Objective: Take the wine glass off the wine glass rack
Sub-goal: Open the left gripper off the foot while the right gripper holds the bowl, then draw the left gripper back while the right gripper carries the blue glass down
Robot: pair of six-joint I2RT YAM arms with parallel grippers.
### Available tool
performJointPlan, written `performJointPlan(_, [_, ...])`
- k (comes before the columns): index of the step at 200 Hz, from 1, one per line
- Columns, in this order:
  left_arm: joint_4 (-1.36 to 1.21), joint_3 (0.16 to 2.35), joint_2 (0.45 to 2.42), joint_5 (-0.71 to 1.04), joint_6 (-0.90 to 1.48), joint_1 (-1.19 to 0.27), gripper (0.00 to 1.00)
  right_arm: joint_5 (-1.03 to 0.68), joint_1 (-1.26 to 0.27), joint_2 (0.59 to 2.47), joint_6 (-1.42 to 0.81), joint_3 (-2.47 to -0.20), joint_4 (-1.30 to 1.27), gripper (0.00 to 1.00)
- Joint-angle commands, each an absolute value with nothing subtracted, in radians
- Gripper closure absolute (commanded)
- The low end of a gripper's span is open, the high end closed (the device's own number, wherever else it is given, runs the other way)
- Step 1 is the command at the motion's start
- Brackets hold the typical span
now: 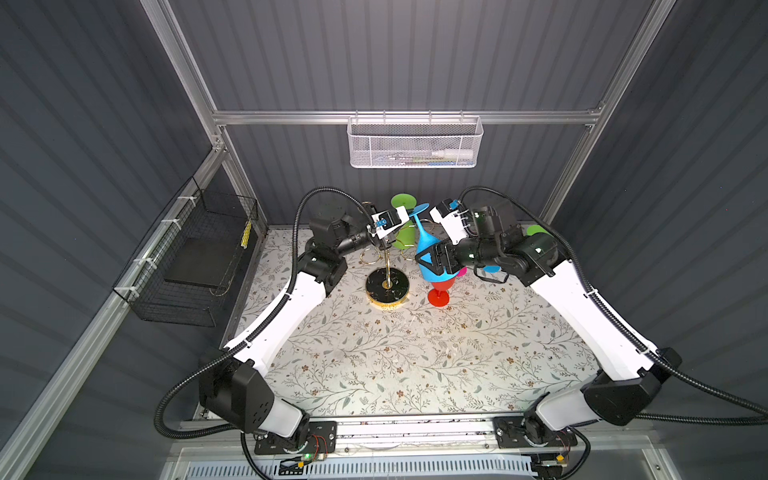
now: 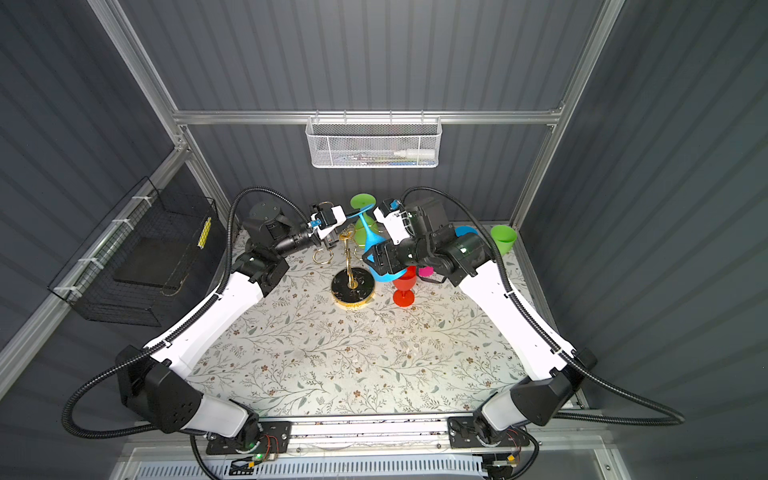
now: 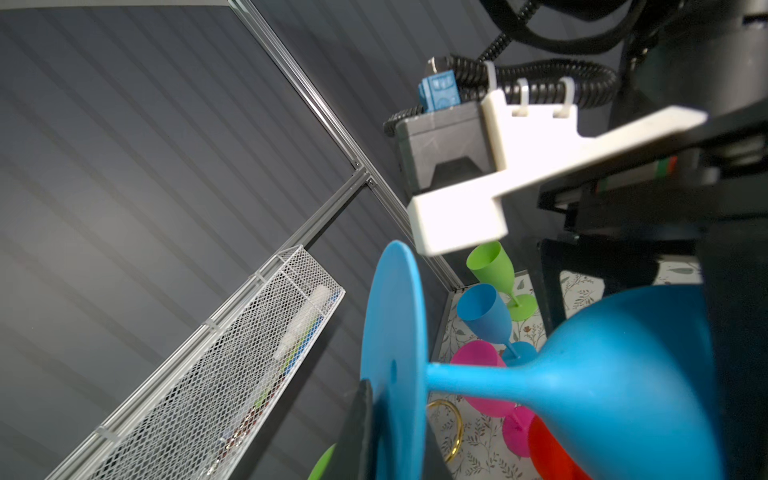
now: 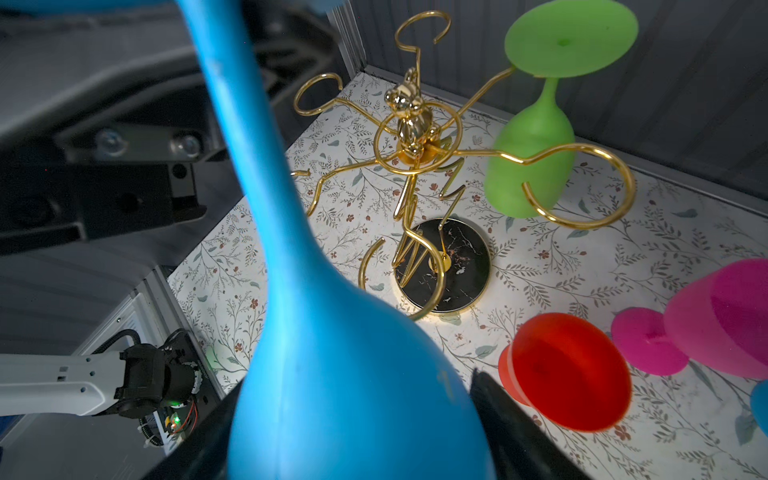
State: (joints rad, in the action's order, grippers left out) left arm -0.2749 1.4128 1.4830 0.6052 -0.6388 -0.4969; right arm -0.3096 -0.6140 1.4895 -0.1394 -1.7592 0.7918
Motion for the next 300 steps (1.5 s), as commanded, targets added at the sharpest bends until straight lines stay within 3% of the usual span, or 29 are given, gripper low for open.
performJointPlan(1, [-0.306,1.424,1.446,0.608,-0.617,-0.514,0.92,-0.364,-0.624,1.497,-0.122,-1.775,0.787,0.55])
performJointPlan(34, [-0.307,1.384,1.439,0.585,-0.610,-0.515,1.00,-0.371,-0.622,1.493,-0.134,-1.775,0.777,0.43])
performJointPlan(64, [-0.233,1.404,1.432,0.518,-0.559,-0.515,1.00,-0.404,-0.597,1.438,-0.174,-1.723,0.682,0.27])
performJointPlan(138, [-0.218,1.369,1.399,0.389,-0.271,-0.515,1.00,-0.543,-0.487,1.305,-0.325,-1.570,0.424,0.13])
performJointPlan(205, [-0.178,1.382,1.402,0.337,-0.060,-0.514,1.00,-0.611,-0.355,1.194,-0.455,-1.436,0.253,0.10])
performJointPlan(257, [-0.131,1.445,1.434,0.302,0.088,-0.513,1.00,-0.544,-0.301,1.036,-0.465,-1.304,0.175,0.12])
performJointPlan(300, [-0.144,1.437,1.439,0.323,0.117,-0.512,1.00,-0.508,-0.300,1.007,-0.466,-1.259,0.175,0.23])
